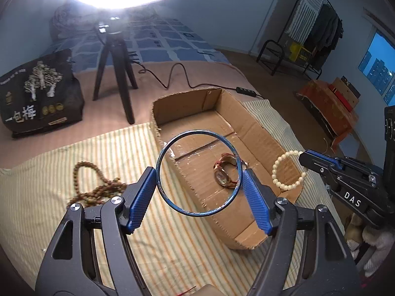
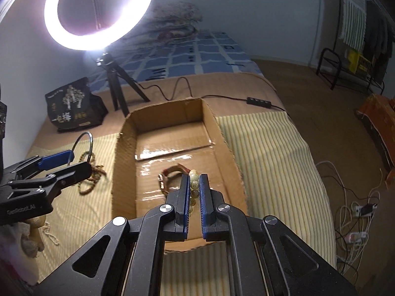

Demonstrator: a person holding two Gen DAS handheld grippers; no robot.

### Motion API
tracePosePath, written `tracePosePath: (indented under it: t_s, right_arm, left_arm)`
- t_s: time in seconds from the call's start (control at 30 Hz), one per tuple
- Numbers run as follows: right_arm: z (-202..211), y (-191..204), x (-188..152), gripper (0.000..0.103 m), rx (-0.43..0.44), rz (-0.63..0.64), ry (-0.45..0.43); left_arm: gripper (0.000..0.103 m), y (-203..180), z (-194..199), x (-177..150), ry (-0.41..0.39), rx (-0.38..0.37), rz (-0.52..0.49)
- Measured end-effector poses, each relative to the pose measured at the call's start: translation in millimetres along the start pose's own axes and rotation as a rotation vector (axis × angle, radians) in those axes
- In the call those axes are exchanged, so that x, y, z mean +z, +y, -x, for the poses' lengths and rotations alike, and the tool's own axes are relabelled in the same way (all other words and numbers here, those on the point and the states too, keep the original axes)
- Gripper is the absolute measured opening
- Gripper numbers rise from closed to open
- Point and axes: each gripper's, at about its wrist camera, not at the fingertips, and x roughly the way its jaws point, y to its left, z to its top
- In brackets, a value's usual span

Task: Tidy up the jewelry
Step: 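Lift and carry the bangle and bead bracelet over the cardboard box, then open left tool to drop the bangle while right tool releases the bracelet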

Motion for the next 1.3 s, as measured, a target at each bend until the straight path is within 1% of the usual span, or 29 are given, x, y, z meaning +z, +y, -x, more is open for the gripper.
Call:
tracePosePath:
  t_s: [0.17,0.47,0.57,0.63,0.67,0.73,0.77,0.8,0.97,1.3]
  right_arm:
    - [-6.6,-5.2,-2.2,0.006,0.007,-0.022,0.017]
    - [-18.3,4.1,-7.1,0.006,0.006,0.002,0.050]
    - [-21.1,5.0,-9.1,0.006,0.010,0.007,0.061]
    - [-22.9,6.7,-9.7,0.006,0.011,0.016,0.068]
    - [-23.6,7.9,-10.1,0.008,0.000,0.024,0.073]
    - [-23.4,9.7,-10.4,0.028,-0.033,0.037,0.073]
    - [-22.6,10.2,-10.5,0.052,-0.048,0.041,0.068]
    - [-19.6,10.9,-10.7,0.067,-0.065,0.044,0.049]
    - [-14.6,9.5,-8.5,0.068,-0.063,0.040,0.028]
    - [-10.8,12.1,-8.9,0.068,-0.042,0.028,0.022]
  left_arm:
    - [0.073,-2.1,-15.2,4.2,0.015,-0.014,0.018]
    - [0.073,-3.1,-31.7,9.2,0.021,-0.046,0.065]
    - [0.073,-3.5,-35.1,9.6,0.026,-0.045,0.076]
    - [0.075,-2.5,-37.2,10.1,0.037,-0.049,0.091]
    - [0.076,-2.1,-37.8,10.4,0.041,-0.050,0.097]
    - [0.077,-1.3,-38.0,10.9,0.039,-0.042,0.102]
    - [0.077,-1.0,-37.9,11.1,0.038,-0.039,0.102]
    - [0.077,-0.6,-37.6,11.1,0.037,-0.036,0.101]
    - [0.077,0.0,-34.3,10.9,0.032,-0.028,0.091]
    - [0.077,1.0,-14.5,8.8,0.010,-0.008,0.054]
